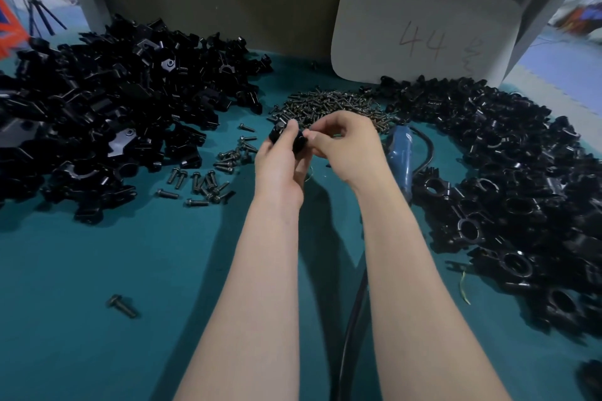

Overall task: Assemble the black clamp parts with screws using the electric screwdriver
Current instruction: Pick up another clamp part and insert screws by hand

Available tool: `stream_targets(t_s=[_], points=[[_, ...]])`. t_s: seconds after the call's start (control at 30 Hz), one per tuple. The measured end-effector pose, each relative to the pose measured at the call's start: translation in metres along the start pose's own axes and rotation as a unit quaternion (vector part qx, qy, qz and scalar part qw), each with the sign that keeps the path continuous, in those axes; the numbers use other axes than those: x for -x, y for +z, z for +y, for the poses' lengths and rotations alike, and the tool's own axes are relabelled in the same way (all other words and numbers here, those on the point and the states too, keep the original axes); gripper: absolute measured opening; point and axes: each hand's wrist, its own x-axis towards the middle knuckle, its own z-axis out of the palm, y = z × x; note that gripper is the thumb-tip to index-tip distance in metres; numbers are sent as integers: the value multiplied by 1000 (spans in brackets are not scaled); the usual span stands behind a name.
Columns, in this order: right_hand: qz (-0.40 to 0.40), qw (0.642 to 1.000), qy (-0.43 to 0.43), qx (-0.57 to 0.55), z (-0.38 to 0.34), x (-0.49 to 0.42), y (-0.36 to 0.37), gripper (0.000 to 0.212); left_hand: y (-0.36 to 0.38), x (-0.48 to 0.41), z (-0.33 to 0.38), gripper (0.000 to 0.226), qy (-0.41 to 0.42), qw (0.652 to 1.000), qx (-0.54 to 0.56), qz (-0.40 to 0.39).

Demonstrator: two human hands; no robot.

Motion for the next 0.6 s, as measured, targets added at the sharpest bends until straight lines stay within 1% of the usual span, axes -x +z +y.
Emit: stream_targets(t_s=[0.07,0.17,0.3,0.37,0.53,0.6], points=[[13,998,-22,55,0,0,1,18,1,2,-1,8,20,999,-29,8],[22,995,-39,94,0,0,1,13,3,5,-4,7,48,996,-81,10],[46,990,-38,124,2,3,10,8,7,10,-9,10,112,982,-148,39],[50,991,-38,120,2,3,13,9,8,11,-11,10,141,976,-160,51],[2,993,-39,113,-3,2,11,8,6,9,-8,11,170,970,-163,58],[1,992,-38,122,-3,3,11,9,5,8,-9,10,175,968,-171,59]])
